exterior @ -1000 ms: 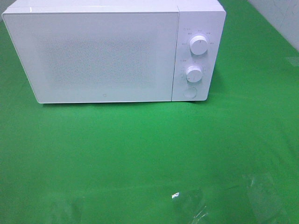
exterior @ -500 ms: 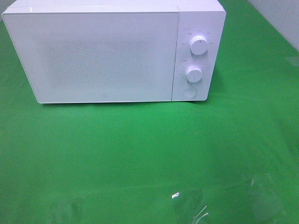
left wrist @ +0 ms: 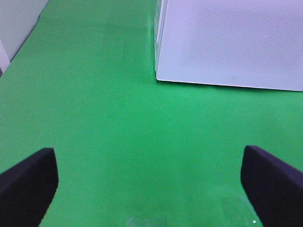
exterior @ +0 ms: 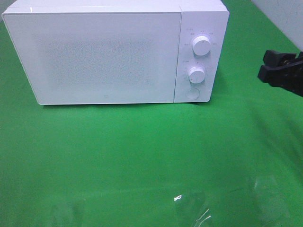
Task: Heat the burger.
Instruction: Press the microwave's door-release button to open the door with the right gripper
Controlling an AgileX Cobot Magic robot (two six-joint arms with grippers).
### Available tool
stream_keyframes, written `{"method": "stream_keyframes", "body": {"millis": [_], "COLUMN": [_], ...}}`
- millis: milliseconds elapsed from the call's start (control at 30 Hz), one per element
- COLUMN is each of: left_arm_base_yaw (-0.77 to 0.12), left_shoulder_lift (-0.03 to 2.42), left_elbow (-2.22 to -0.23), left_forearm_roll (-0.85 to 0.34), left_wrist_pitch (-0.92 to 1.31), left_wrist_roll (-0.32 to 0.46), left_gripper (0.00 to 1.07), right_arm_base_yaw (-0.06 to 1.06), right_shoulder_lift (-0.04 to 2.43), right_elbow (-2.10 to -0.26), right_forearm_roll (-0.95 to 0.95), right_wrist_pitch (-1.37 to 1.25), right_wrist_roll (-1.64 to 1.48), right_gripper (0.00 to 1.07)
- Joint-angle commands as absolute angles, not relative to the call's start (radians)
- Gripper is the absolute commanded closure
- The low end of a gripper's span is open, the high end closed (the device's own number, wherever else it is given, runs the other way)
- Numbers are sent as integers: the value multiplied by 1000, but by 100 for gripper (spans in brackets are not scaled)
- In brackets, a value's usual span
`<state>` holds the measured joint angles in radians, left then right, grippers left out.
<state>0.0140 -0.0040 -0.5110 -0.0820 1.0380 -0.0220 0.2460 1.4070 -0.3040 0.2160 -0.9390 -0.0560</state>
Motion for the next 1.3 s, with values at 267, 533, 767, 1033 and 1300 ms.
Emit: {"method": "stream_keyframes", "body": {"millis": [267, 533, 767, 1033, 1300], "left_arm_base_yaw": [15, 15, 15, 15, 15], "left_shoulder_lift": [-23, -23, -23, -23, -23], "left_elbow": [-509, -509, -509, -509, -509], "left_forearm_roll": [-83, -83, -83, -83, -83], "left_wrist_pitch": [1031, 1031, 1031, 1031, 1031], "left_wrist_roll": [-23, -23, -23, -23, -23], "left_gripper": [8, 8, 8, 8, 8], "right_arm_base_yaw": [486, 689, 817, 851, 851], "right_shoulder_lift": [1557, 1641, 1658, 1658, 1658], "right_elbow": [-301, -306, -307, -307, -307], "right_forearm_roll": [482, 606, 705, 733, 737], "right_wrist_pitch": [-1109, -1174, -1185, -1174, -1173], "right_wrist_roll": [-116, -137, -149, -64, 501], "right_gripper": [43, 43, 43, 43, 47]}}
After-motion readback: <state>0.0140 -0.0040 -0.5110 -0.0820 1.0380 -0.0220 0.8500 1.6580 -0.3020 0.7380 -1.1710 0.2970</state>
